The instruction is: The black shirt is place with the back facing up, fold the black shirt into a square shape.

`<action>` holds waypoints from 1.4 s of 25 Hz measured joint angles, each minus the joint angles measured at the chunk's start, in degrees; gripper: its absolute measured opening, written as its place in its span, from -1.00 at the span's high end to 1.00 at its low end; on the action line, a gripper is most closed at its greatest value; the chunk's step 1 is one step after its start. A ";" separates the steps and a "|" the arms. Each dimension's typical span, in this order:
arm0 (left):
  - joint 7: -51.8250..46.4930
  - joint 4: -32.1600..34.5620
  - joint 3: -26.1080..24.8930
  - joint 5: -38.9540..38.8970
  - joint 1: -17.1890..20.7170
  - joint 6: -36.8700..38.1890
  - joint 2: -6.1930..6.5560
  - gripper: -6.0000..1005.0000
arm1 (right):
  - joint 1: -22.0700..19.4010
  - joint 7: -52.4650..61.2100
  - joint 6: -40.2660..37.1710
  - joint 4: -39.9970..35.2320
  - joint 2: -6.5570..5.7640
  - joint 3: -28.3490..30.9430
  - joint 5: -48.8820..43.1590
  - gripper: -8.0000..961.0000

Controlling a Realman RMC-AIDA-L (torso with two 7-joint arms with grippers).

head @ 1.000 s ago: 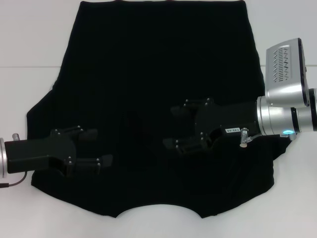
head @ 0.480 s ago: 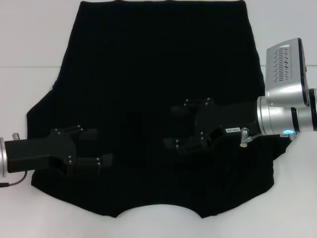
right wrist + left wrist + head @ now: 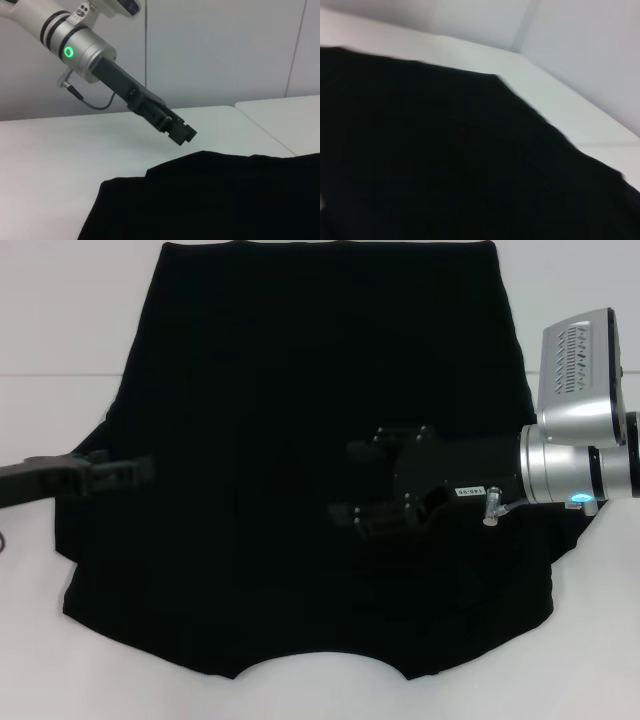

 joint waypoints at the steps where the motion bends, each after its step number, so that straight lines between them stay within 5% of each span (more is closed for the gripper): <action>1: -3.07 0.79 0.03 0.71 -0.02 -0.22 0.15 -0.73 | 0.01 0.00 -0.03 0.00 0.00 0.00 0.15 -0.87; 14: -30.73 7.42 1.33 23.95 -4.43 -1.88 0.97 -0.69 | 0.16 -0.01 -0.21 0.23 0.10 -0.49 2.13 -0.86; 20: -38.35 6.57 6.79 32.29 -7.08 -6.29 0.66 -0.67 | 0.36 0.00 -0.21 0.33 0.09 -0.19 2.18 -0.86; 35: -40.93 1.09 7.55 33.58 -8.46 -10.66 1.27 -0.63 | -0.25 -0.18 0.06 0.33 0.00 -0.10 2.99 -0.86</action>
